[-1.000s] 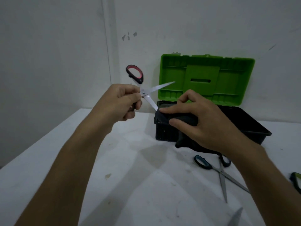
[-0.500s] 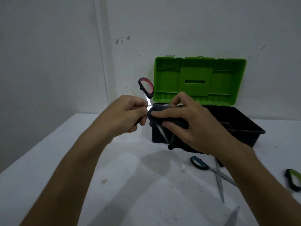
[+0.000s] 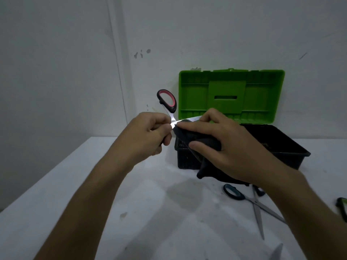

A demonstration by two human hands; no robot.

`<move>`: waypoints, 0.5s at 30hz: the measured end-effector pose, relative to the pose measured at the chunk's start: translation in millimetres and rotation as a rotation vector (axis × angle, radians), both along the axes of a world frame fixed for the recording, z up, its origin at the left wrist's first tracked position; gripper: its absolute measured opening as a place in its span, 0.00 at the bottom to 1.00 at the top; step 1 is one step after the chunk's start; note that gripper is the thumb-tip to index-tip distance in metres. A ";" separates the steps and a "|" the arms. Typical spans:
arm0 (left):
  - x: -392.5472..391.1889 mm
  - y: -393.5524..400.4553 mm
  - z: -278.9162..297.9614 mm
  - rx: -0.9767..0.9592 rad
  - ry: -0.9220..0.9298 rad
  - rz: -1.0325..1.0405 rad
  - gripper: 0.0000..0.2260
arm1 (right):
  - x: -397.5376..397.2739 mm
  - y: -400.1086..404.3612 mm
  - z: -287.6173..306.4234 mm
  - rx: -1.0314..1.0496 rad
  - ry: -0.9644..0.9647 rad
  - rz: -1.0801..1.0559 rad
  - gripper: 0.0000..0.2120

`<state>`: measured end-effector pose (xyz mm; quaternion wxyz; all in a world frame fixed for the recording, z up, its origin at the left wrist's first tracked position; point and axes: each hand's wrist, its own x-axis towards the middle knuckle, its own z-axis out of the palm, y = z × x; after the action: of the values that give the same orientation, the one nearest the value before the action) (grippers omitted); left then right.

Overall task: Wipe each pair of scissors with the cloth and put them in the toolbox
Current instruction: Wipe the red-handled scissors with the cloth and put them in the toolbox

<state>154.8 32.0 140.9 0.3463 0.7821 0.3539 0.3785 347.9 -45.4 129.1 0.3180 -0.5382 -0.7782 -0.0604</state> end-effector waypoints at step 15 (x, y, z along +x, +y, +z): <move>11.4 8.2 -3.0 0.034 -0.101 0.042 0.13 | 9.5 6.9 -2.5 -0.036 -0.011 -0.013 0.21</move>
<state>166.2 40.3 137.8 0.3421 0.7601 0.3459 0.4308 357.4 -38.5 126.6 0.3036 -0.5486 -0.7773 -0.0518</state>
